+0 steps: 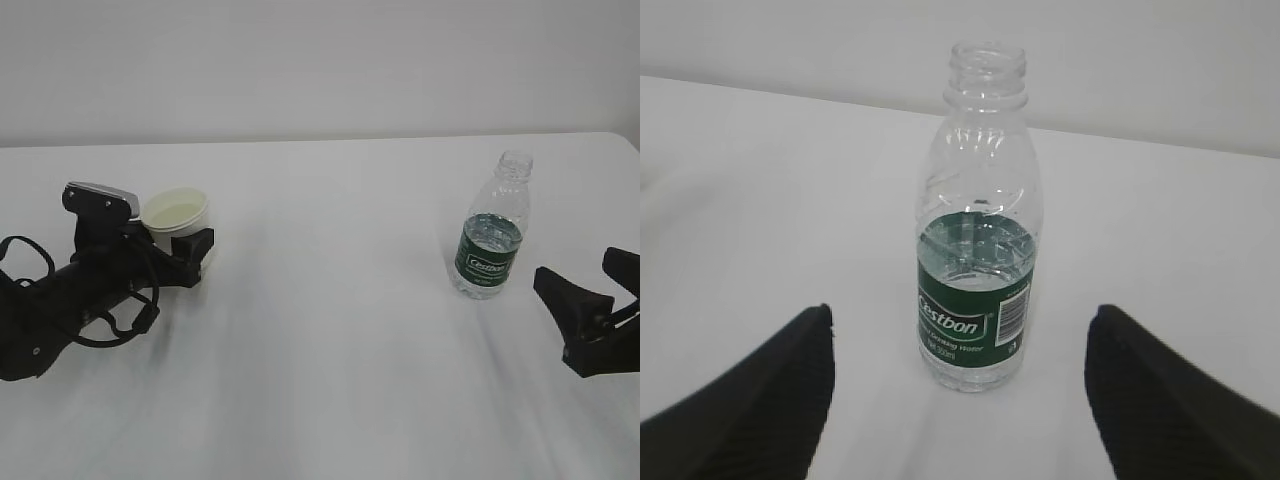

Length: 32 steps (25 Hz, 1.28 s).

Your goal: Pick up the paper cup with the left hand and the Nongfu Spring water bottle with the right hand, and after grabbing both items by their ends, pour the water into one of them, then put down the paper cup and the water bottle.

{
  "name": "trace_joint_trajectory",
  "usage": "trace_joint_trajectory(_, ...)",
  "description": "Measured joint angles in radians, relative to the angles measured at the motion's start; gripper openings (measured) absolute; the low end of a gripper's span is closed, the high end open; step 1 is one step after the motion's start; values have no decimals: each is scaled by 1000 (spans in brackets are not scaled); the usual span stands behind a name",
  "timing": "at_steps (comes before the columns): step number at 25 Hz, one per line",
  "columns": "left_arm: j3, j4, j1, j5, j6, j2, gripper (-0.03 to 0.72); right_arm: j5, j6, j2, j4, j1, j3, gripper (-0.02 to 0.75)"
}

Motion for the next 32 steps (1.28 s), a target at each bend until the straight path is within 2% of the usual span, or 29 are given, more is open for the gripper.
trace_joint_trajectory(9,0,0,0,-2,9,0,620,0,2,0,0,0,0,593)
trace_joint_trajectory(13,13,0,0,-5,18,0,622,0,2,0,0,0,0,593)
trace_joint_trajectory(32,218,-18,0,-7,22,-129,612,0,15,0,-31,0,0,593)
